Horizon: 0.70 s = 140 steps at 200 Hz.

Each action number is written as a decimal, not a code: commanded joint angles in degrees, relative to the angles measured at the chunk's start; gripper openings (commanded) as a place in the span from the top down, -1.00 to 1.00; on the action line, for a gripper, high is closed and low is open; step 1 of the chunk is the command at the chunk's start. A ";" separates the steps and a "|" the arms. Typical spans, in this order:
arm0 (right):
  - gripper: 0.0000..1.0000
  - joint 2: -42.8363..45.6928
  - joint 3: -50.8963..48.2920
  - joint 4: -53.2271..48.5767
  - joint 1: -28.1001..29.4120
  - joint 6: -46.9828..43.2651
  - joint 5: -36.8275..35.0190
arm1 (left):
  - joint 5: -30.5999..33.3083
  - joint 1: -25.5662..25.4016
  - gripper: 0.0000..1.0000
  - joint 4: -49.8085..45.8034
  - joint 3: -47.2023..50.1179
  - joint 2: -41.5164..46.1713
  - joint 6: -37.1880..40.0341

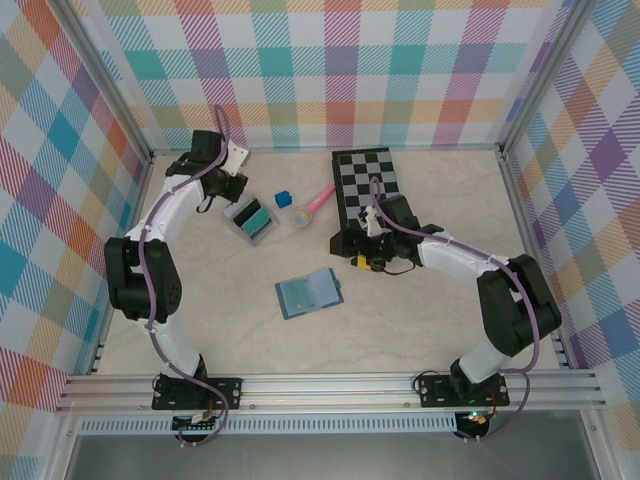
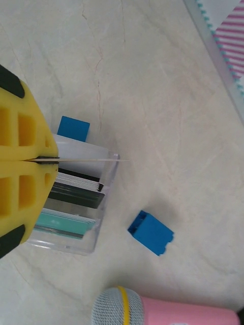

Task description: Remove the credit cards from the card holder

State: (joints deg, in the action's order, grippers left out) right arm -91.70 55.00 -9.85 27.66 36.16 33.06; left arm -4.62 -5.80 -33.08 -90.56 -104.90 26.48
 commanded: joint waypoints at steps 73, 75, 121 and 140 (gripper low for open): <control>-1.00 -2.87 1.42 2.08 -0.48 1.36 3.07 | 3.28 0.88 1.00 -3.61 -2.92 -6.68 6.81; -1.00 -2.83 1.42 2.08 -0.50 1.37 3.11 | 3.12 0.88 1.00 -3.86 -3.12 -6.82 6.83; -1.00 -2.43 1.33 1.97 -0.49 1.75 2.79 | -0.08 0.96 1.00 -9.42 -7.23 -10.00 8.63; -1.00 -2.74 1.49 2.05 -0.50 1.87 3.05 | 1.68 0.97 0.99 -9.29 -7.65 -10.47 8.30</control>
State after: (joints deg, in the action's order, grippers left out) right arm -94.17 55.00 -8.64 27.40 37.50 34.63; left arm -3.16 -5.48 -39.48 -95.94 -114.19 33.80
